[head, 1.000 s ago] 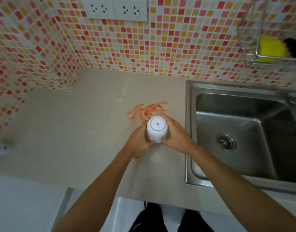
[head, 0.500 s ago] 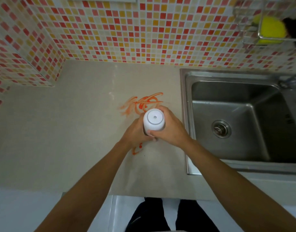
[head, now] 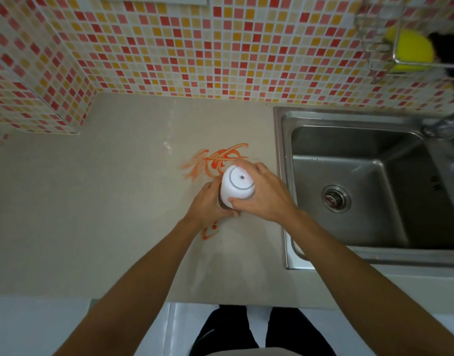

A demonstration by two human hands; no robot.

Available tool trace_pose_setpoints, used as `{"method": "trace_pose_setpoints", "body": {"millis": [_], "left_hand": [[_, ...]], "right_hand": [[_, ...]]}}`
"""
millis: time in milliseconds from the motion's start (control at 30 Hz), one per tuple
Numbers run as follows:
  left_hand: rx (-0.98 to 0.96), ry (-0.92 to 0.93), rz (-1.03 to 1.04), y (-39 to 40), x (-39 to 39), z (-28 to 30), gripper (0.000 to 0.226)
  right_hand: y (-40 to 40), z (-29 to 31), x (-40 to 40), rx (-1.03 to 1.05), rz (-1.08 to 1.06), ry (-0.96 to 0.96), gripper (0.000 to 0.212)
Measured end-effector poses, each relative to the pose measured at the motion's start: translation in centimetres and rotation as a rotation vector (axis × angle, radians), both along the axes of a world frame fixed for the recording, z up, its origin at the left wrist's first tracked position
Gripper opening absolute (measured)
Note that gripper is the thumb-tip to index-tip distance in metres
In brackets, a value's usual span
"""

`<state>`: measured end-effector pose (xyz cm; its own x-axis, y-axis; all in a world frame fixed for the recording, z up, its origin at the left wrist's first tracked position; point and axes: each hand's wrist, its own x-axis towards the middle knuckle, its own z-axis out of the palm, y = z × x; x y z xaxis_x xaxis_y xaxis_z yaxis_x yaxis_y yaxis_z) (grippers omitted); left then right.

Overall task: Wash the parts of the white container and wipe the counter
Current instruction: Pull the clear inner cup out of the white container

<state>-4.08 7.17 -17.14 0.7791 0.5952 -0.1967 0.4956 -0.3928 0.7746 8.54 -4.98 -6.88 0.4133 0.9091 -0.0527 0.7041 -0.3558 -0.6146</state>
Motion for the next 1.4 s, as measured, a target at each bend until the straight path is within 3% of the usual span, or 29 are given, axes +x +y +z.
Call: {"method": "trace_pose_setpoints", "body": {"millis": [233,333,467,633,733,833,900,967,1167,1267,1400], "left_hand": [[0.036,0.031,-0.020,0.2,-0.2,0.1,0.107],[0.059,0.041,-0.023,0.2,-0.3,0.1,0.112],[0.025,0.042,-0.030,-0.1,-0.4,0.4,0.116],[-0.047,-0.034,0.014,-0.8,-0.5,0.3,0.106],[-0.084,-0.097,0.088,-1.5,-0.2,0.7,0.098],[-0.095,-0.138,0.122,-2.1,0.0,1.0,0.092],[-0.103,-0.143,0.129,-2.3,0.0,1.3,0.087],[-0.110,-0.148,0.148,-2.4,-0.2,1.6,0.084],[-0.061,-0.209,0.291,-1.8,-0.6,3.4,0.081],[-0.050,-0.234,0.337,-1.4,-1.2,3.8,0.084],[-0.045,-0.247,0.372,-1.3,-2.2,4.0,0.083]], "right_hand": [[-0.8,1.0,0.6,0.069,-0.019,0.031,0.082],[-0.9,1.9,1.2,0.199,-0.119,0.119,0.079],[-1.5,2.1,3.7,0.337,-0.317,0.358,0.067],[-4.1,-1.8,6.4,0.291,-0.585,0.770,0.067],[-5.7,-3.3,6.6,0.299,-0.624,0.981,0.072],[-6.4,-4.3,6.3,0.311,-0.663,1.143,0.059],[-6.7,-4.8,6.1,0.284,-0.669,1.119,0.040],[-7.0,-5.2,5.9,0.231,-0.638,1.001,0.036],[-6.7,-6.6,5.3,0.192,-0.562,0.960,0.086],[-6.2,-6.8,4.0,0.102,-0.483,0.792,0.078],[-5.3,-7.3,2.4,0.120,-0.421,0.629,0.084]]}}
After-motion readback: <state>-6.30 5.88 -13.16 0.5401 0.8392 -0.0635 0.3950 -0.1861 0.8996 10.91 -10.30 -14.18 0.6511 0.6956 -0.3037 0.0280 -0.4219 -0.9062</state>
